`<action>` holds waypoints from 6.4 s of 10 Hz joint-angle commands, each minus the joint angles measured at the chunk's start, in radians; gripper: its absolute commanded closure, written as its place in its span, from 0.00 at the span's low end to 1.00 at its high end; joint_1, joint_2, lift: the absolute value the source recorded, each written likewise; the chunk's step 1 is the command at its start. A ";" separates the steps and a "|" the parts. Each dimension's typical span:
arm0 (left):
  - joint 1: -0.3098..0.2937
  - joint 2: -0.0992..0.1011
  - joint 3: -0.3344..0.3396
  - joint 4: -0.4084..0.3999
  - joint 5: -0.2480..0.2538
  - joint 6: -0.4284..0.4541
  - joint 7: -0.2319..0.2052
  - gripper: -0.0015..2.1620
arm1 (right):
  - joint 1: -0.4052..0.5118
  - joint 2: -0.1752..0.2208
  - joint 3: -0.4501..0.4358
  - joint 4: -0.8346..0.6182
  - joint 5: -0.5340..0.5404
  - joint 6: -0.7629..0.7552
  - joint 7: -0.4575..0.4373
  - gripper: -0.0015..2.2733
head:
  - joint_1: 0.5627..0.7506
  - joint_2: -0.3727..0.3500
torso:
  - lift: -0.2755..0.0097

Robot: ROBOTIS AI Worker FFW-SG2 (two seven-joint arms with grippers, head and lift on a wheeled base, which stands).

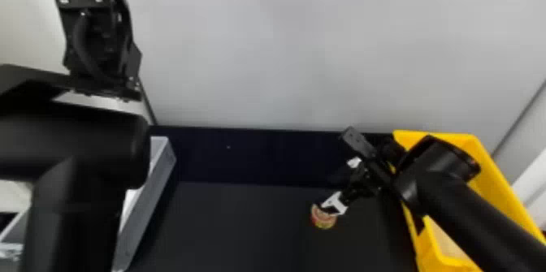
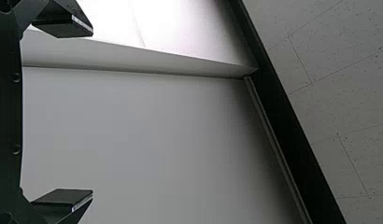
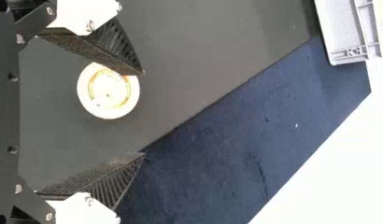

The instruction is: Pick up the round yellow can and place it in the yellow rectangular box

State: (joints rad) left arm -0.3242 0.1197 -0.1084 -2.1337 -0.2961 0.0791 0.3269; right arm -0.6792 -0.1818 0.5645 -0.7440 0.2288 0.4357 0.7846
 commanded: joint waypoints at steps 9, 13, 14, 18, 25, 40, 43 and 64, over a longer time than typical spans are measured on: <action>-0.003 -0.002 -0.001 0.000 0.000 -0.004 0.002 0.03 | 0.043 0.019 -0.055 0.057 0.008 0.017 0.009 0.10 | 0.53 0.59 | 0.93; -0.003 0.002 -0.002 0.000 0.000 -0.005 0.002 0.03 | 0.041 0.031 -0.067 0.095 0.006 -0.001 0.000 0.10 | 0.53 0.59 | 0.93; -0.003 0.002 -0.002 0.000 0.000 -0.005 0.002 0.03 | 0.040 0.031 -0.066 0.097 0.006 -0.001 -0.003 0.10 | 0.53 0.59 | 0.93; -0.004 0.000 -0.004 0.000 0.000 -0.007 0.002 0.03 | 0.040 0.030 -0.070 0.106 0.011 -0.003 -0.007 0.10 | 0.53 0.59 | 0.93; -0.015 0.000 -0.014 0.008 0.000 -0.013 0.002 0.03 | 0.041 0.065 -0.103 0.147 0.012 -0.035 -0.030 0.11 | 0.53 0.59 | 0.93; 0.036 0.028 0.042 -0.075 -0.006 0.056 -0.003 0.03 | 0.267 -0.013 -0.374 -0.706 0.327 0.508 0.193 0.27 | 0.53 0.59 | 0.93; 0.036 0.037 0.045 -0.091 -0.009 0.079 -0.005 0.03 | 0.287 -0.077 -0.518 -0.876 0.497 0.599 0.297 0.27 | 0.53 0.59 | 0.93; 0.053 0.041 0.070 -0.106 -0.012 0.076 -0.015 0.03 | 0.445 -0.191 -0.838 -0.394 -0.186 0.376 -0.274 0.06 | 0.53 0.59 | 0.93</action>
State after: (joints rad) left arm -0.2719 0.1613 -0.0408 -2.2396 -0.3084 0.1538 0.3124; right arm -0.2427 -0.3693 -0.2731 -1.0980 0.0386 0.8083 0.5099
